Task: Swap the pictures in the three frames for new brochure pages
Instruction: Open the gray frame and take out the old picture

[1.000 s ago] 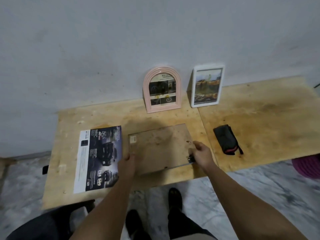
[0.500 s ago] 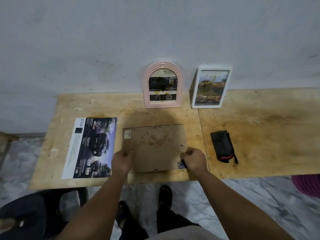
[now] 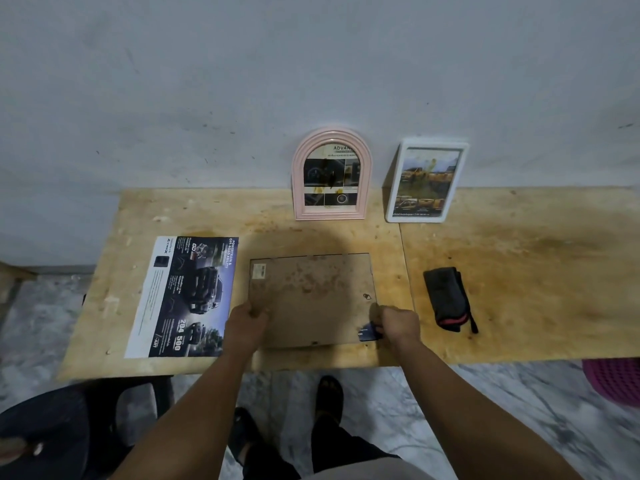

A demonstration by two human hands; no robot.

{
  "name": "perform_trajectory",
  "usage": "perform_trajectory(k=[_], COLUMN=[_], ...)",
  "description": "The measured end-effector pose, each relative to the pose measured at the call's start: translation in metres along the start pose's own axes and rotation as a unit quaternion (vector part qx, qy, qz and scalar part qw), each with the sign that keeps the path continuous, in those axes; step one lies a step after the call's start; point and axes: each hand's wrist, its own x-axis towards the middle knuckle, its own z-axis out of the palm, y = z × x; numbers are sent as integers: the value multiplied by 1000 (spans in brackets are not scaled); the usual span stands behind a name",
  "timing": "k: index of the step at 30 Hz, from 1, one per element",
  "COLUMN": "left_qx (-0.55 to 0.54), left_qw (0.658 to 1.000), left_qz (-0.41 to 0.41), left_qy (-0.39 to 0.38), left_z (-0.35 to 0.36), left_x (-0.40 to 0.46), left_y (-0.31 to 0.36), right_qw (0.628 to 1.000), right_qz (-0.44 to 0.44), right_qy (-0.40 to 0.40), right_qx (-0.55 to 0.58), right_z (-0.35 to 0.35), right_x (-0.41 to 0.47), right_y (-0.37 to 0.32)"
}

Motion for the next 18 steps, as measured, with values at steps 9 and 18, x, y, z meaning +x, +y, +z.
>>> perform_trajectory(k=[9,18], left_qx=[-4,3], left_qw=[999,999], left_qz=[10,15], left_qy=[-33,-45], left_z=[-8,-7], left_x=[0,-1], left_y=[-4,1], right_qw=[995,987], right_qz=[42,26], right_qy=[-33,-104], right_qx=[89,117], right_z=[2,-7], right_x=[2,2], right_y=[22,19])
